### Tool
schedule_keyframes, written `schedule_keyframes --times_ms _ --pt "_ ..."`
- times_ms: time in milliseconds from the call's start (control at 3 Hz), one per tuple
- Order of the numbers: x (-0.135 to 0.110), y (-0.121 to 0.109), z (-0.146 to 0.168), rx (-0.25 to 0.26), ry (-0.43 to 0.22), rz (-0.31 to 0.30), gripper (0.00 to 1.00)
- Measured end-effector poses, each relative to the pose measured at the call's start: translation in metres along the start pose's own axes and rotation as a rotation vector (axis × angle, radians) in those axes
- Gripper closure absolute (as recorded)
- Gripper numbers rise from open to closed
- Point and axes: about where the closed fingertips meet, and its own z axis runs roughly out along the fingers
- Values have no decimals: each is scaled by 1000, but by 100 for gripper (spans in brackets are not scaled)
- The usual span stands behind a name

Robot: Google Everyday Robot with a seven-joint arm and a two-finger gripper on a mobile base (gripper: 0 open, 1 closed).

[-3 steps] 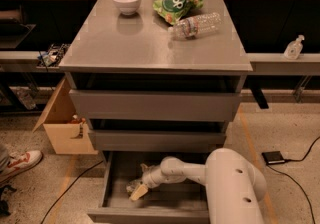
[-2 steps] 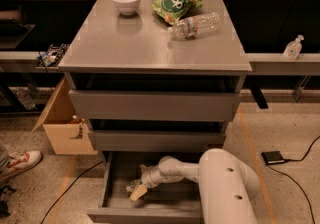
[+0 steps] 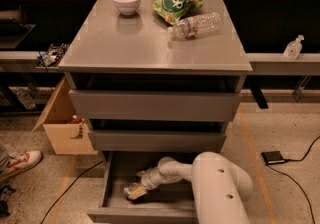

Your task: Pick 7up can from bottom drawer and place on counter

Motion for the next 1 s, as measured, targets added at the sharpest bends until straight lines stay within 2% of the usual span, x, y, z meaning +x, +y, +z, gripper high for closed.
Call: schedule_keyframes --times_ms 333,667,1000 --pt "6 5 0 -18 -6 15 53" --pt "1 11 -15 -15 -32 16 76" --pt "-16 26 -47 -4 -89 -22 98"
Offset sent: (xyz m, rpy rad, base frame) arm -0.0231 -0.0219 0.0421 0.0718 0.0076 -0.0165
